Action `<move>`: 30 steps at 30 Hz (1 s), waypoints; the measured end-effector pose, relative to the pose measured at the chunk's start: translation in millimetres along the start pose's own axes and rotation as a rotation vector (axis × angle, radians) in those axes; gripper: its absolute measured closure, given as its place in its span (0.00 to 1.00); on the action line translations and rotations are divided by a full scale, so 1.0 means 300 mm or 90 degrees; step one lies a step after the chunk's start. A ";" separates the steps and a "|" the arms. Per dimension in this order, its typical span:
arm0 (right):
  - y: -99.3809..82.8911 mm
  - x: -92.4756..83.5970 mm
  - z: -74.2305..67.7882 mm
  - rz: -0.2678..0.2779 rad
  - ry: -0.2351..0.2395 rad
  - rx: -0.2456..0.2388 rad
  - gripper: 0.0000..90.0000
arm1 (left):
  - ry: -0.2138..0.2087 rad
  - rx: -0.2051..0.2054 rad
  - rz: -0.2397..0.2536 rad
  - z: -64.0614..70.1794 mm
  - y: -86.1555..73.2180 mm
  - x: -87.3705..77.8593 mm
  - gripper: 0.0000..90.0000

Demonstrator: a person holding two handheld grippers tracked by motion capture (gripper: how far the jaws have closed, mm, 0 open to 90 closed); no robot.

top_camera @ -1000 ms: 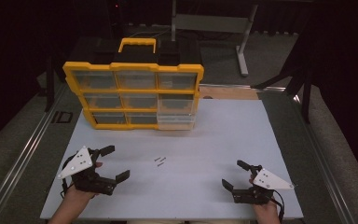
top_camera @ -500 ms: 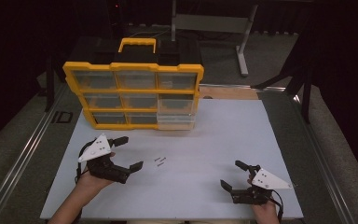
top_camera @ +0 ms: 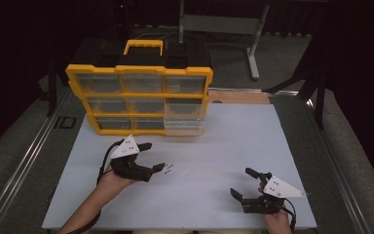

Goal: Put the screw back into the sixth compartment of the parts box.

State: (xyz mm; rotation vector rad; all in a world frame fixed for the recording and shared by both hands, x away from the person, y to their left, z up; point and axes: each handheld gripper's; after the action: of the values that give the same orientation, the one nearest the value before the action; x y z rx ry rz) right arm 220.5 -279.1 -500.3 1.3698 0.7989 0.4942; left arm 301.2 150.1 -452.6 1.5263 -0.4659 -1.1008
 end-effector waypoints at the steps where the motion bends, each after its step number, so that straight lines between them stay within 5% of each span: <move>1: 0.000 0.000 0.000 0.001 0.000 0.000 0.13 | -0.003 0.000 -0.004 -0.004 -0.003 0.009 0.18; 7: -0.001 0.000 0.001 0.000 0.001 0.001 0.13 | 0.000 -0.007 -0.065 -0.019 -0.037 0.062 0.36; 11: -0.001 0.001 0.002 -0.002 0.002 -0.001 0.13 | 0.002 -0.015 -0.079 -0.023 -0.049 0.077 0.44; 21: -0.001 0.000 0.001 -0.003 0.006 0.000 0.13 | 0.013 0.000 -0.179 -0.026 -0.098 0.162 0.71; 30: -0.001 -0.001 0.003 -0.002 0.004 0.002 0.13 | 0.021 -0.035 -0.228 -0.057 -0.134 0.210 0.80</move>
State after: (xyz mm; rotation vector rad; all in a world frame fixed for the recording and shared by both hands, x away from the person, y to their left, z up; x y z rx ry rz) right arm 220.7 -280.0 -500.5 1.3708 0.8076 0.4957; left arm 334.8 121.3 -515.1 1.6141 -0.1385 -1.3476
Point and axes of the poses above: each handheld gripper's, and its own axes: x roughly forward along the jaws, y roughly out of its top, z roughly to its right, and after that the axes turned 5 degrees about z, right-handed
